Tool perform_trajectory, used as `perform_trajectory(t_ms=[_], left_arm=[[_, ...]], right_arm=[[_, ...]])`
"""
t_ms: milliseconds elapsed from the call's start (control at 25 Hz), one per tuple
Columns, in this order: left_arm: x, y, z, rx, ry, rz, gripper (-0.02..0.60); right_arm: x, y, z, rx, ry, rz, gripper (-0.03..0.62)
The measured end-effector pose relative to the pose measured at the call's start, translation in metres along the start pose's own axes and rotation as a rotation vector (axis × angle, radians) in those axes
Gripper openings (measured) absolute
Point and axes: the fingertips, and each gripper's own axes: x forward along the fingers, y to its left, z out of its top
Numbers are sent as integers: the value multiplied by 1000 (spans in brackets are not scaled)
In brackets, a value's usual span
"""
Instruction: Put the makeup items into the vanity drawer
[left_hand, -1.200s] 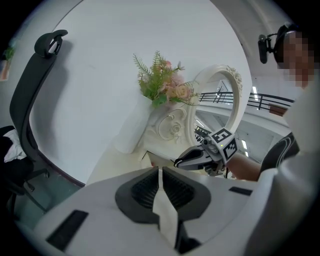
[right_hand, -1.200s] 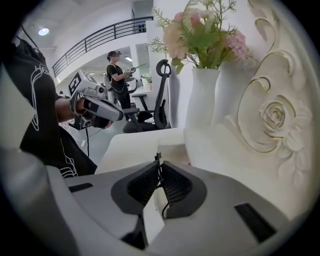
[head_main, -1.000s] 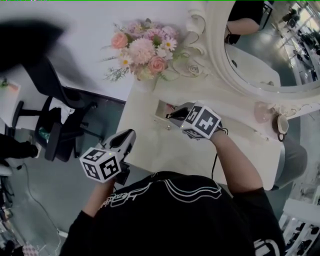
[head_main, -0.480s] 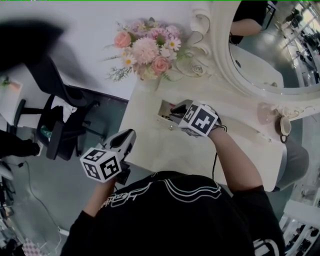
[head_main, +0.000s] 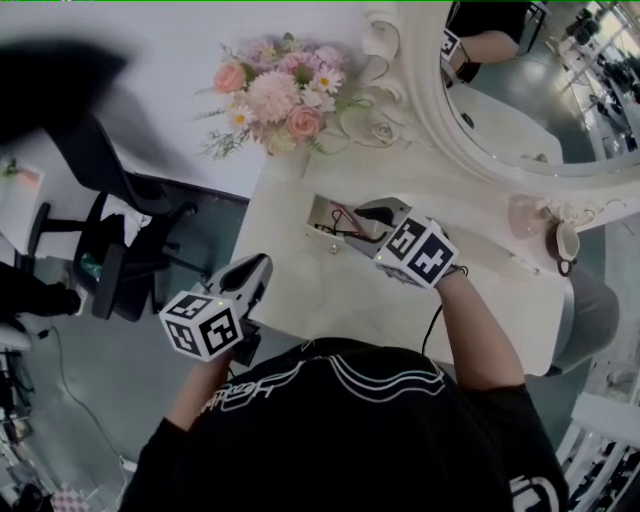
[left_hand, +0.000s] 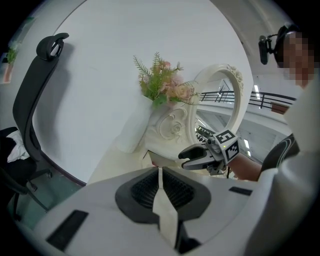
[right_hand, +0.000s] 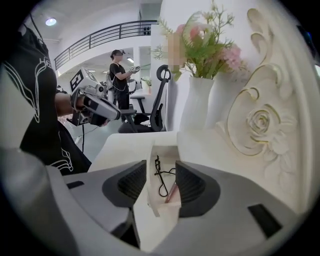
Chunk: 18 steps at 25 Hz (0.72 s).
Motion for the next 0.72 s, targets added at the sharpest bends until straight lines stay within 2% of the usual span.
perform_trajectory(t_ms=[440,720], left_arm=[[24,-60,-15,45,44,-65,43],[42,-97,-27,43,82,-105,43]], right_arm=[[-82,-3,-74,161,-52,-130,213],[-122,-1,-133,259,-17,-195,213]])
